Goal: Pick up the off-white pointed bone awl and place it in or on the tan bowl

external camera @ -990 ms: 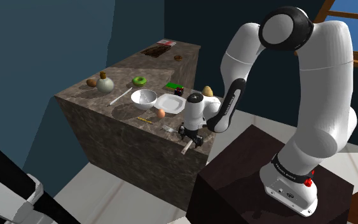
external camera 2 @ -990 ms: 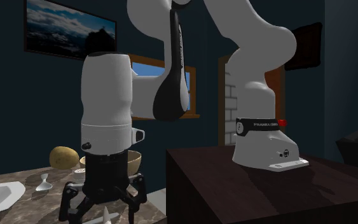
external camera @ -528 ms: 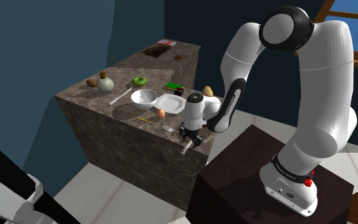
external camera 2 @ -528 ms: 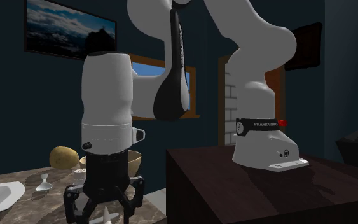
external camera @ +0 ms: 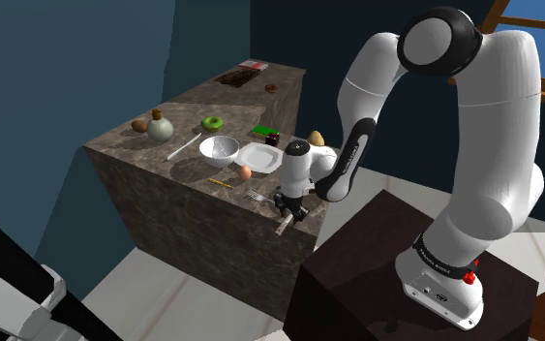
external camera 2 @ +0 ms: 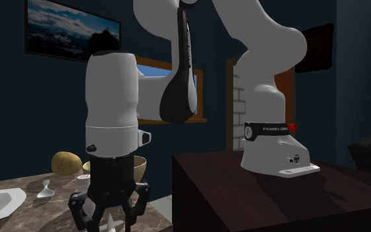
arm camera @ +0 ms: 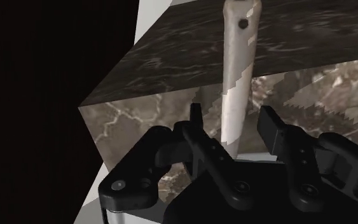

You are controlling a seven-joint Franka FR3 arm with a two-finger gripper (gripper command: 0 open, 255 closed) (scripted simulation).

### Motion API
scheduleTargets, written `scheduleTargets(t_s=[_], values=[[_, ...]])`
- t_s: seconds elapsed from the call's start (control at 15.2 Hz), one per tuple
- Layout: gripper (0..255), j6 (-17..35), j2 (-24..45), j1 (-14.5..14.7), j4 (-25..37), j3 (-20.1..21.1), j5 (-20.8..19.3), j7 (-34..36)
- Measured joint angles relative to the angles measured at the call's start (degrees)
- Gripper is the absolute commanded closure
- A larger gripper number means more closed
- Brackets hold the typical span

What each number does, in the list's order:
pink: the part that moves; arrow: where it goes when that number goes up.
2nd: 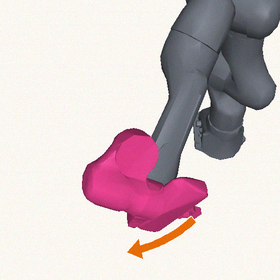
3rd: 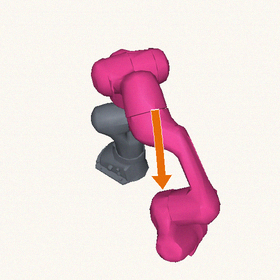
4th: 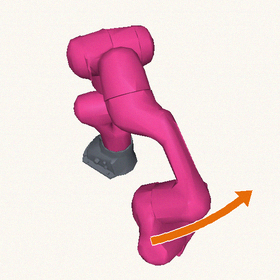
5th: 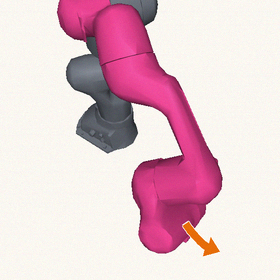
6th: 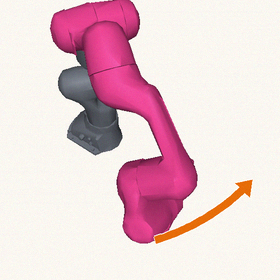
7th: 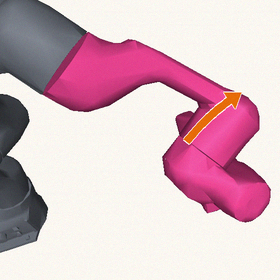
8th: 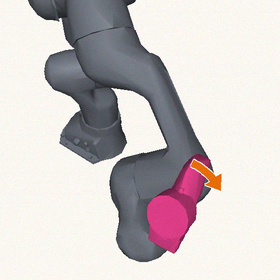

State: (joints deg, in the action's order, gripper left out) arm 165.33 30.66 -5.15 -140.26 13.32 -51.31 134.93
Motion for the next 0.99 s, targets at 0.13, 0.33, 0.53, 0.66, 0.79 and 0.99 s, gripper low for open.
scheduleTargets(t_s=[0.13,0.33,0.53,0.66,0.79,0.99], values=[[255,-0.91,-1.70,-1.44,-0.62,1.73,1.82,-1.58],[255,-2.30,-4.27,-3.55,-1.83,4.30,4.60,-4.00],[255,-3.68,-7.22,-5.99,-3.34,7.09,7.78,-6.87],[255,-4.68,-8.90,-7.37,-3.96,8.93,10.01,-8.68],[255,-5.59,-10.71,-8.77,-4.72,10.79,12.35,-10.52],[255,-7.01,-13.45,-10.92,-5.69,13.61,16.16,-13.58]])
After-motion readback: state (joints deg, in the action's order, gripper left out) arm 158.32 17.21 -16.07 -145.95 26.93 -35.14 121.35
